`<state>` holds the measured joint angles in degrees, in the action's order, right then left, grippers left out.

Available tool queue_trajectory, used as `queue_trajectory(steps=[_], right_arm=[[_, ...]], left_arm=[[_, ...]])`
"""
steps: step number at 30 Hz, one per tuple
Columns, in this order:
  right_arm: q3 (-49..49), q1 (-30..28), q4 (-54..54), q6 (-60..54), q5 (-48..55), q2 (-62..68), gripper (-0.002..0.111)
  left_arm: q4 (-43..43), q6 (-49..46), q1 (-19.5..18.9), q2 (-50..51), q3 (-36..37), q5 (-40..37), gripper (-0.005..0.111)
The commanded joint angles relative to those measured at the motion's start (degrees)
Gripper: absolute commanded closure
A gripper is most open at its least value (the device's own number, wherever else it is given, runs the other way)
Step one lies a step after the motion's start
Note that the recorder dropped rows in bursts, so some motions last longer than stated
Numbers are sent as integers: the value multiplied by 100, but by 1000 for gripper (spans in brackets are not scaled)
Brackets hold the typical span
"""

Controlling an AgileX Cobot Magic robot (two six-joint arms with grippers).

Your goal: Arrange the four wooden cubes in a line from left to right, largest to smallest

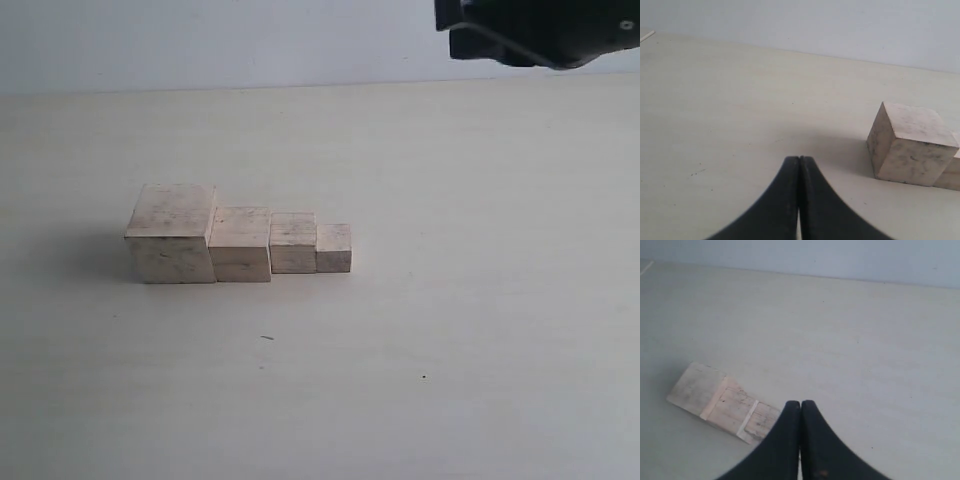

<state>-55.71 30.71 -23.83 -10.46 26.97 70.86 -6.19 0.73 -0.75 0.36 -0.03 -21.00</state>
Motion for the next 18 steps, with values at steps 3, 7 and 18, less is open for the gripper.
queue_trajectory(steps=[3,7,18], right_arm=[[35,-4,-15,11,231,-980,108],[35,-4,-15,11,222,-1380,108],[35,-74,979,87,142,-2509,108]], left_arm=[[6,-23,38,-36,3,31,107],[6,-23,38,-36,3,31,107],[6,-23,38,-36,3,31,107]])
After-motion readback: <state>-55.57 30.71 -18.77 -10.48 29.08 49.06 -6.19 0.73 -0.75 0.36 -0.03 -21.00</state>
